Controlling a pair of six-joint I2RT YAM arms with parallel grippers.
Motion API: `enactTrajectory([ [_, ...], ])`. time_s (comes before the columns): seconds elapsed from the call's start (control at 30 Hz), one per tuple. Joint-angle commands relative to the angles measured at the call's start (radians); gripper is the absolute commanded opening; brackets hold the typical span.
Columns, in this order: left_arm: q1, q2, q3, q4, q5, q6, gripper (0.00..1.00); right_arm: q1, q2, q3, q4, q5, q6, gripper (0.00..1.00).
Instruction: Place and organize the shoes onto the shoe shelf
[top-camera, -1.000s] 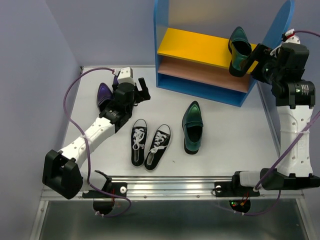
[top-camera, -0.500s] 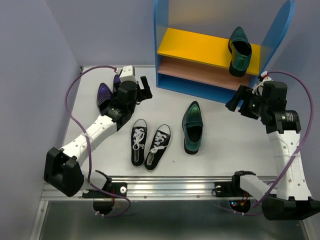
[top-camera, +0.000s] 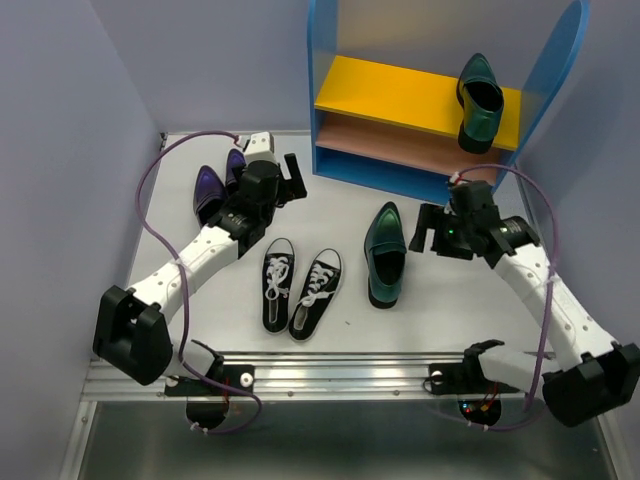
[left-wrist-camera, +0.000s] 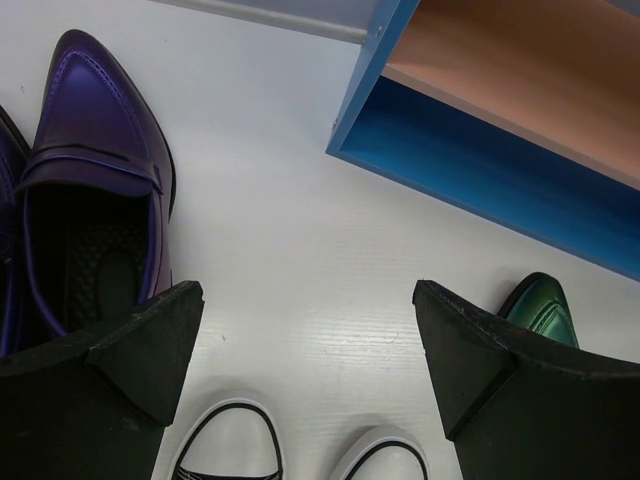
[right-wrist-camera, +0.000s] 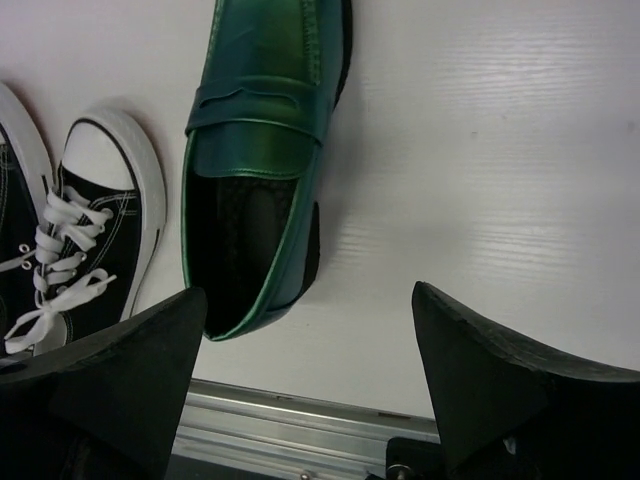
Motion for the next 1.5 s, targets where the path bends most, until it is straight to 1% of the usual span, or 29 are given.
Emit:
enactTrajectory([
  [0.0, -0.003, -0.006, 0.051, 0.017, -0.014, -0.001, 0.98, 0.129, 0.08, -0.002, 0.086, 0.192, 0.099, 0.9],
  [0.13, -0.003, -0.009, 0.04, 0.016, -0.02, 0.005, 0.98, 0.14, 0.085, -0.036, 0.134, 0.212, 0.119, 0.89],
  [0.3, -0.003, -0.001, 0.04, 0.016, -0.019, 0.008, 0.98, 0.14, 0.123, -0.076, 0.175, 0.177, 0.127, 0.8],
  [0.53, -0.003, 0.011, 0.04, 0.021, -0.008, 0.005, 0.98, 0.172, 0.165, -0.154, 0.241, 0.16, 0.167, 0.74],
  [0.67, -0.003, 0.014, 0.038, 0.022, -0.001, 0.002, 0.98, 0.198, 0.201, -0.189, 0.26, 0.175, 0.188, 0.72],
  [0.73, -0.003, 0.014, 0.037, 0.022, -0.001, 0.002, 0.98, 0.209, 0.215, -0.2, 0.281, 0.171, 0.191, 0.68],
  [0.87, -0.003, 0.011, 0.032, 0.022, -0.001, -0.001, 0.98, 0.23, 0.244, -0.209, 0.301, 0.172, 0.196, 0.59],
  [0.9, -0.003, 0.011, 0.032, 0.022, -0.001, -0.001, 0.98, 0.23, 0.251, -0.209, 0.303, 0.171, 0.196, 0.54],
  [0.97, -0.005, 0.011, 0.031, 0.022, 0.001, -0.001, 0.98, 0.23, 0.261, -0.209, 0.31, 0.174, 0.198, 0.47],
  [1.0, -0.003, 0.011, 0.031, 0.022, 0.003, -0.002, 0.98, 0.239, 0.263, -0.208, 0.313, 0.172, 0.199, 0.39],
  [1.1, -0.003, 0.01, 0.029, 0.024, 0.001, -0.002, 0.98, 0.239, 0.263, -0.205, 0.326, 0.172, 0.198, 0.32],
  [1.17, -0.003, 0.011, 0.028, 0.025, 0.003, -0.002, 0.98, 0.239, 0.274, -0.202, 0.329, 0.168, 0.196, 0.34],
  [1.2, -0.003, 0.011, 0.026, 0.027, 0.004, -0.002, 0.98, 0.239, 0.28, -0.2, 0.33, 0.169, 0.198, 0.41],
  [1.3, -0.005, 0.011, 0.025, 0.027, 0.006, -0.004, 0.98, 0.239, 0.307, -0.198, 0.338, 0.172, 0.198, 0.45],
  [1.33, -0.005, 0.011, 0.025, 0.027, 0.007, -0.004, 0.98, 0.249, 0.312, -0.198, 0.341, 0.174, 0.199, 0.44],
  [1.37, -0.003, 0.011, 0.025, 0.027, 0.007, -0.004, 0.98, 0.249, 0.315, -0.198, 0.341, 0.18, 0.201, 0.42],
  [1.47, -0.003, 0.008, 0.023, 0.028, 0.007, -0.003, 0.98, 0.258, 0.307, -0.192, 0.335, 0.195, 0.205, 0.26],
])
